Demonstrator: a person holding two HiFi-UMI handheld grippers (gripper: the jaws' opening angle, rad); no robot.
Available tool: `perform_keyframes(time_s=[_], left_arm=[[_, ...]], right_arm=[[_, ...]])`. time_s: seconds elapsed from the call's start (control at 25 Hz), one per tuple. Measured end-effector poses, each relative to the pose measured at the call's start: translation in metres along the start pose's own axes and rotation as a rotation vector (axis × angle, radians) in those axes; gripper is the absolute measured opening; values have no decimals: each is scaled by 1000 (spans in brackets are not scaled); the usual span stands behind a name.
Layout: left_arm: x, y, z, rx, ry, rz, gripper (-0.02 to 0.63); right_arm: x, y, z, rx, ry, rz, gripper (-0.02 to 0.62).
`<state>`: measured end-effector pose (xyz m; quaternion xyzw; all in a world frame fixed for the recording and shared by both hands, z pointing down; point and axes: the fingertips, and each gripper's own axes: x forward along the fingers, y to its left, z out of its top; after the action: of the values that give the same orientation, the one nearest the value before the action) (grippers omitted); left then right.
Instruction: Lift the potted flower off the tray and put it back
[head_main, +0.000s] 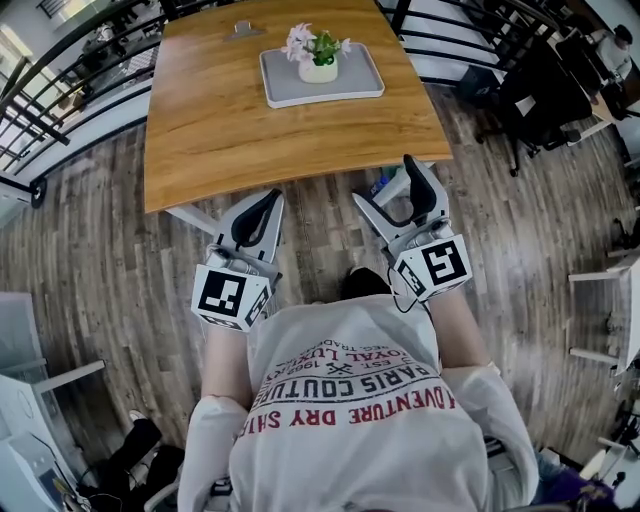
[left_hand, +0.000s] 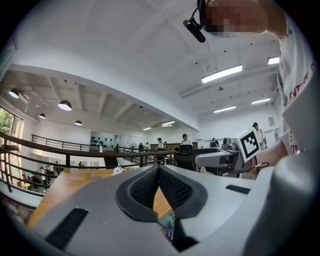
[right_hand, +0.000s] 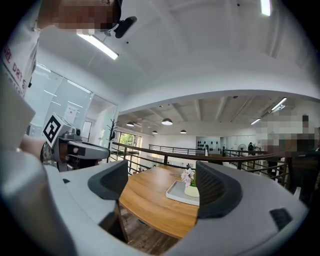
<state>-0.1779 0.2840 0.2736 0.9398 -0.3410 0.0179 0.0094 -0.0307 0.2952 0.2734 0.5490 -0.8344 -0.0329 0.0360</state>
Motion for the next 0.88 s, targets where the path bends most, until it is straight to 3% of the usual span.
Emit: perform_keyframes(time_s=[0.4, 0.72, 0.88], left_arm=[[64, 43, -15, 17, 37, 102, 14], [172, 100, -8, -8, 34, 221, 14], [227, 118, -11, -10, 47, 243, 14]], right_arm=[[74, -54, -36, 78, 10, 100, 413], [174, -153, -54, 94, 70, 200, 413], [217, -199, -67, 85, 109, 263, 413]])
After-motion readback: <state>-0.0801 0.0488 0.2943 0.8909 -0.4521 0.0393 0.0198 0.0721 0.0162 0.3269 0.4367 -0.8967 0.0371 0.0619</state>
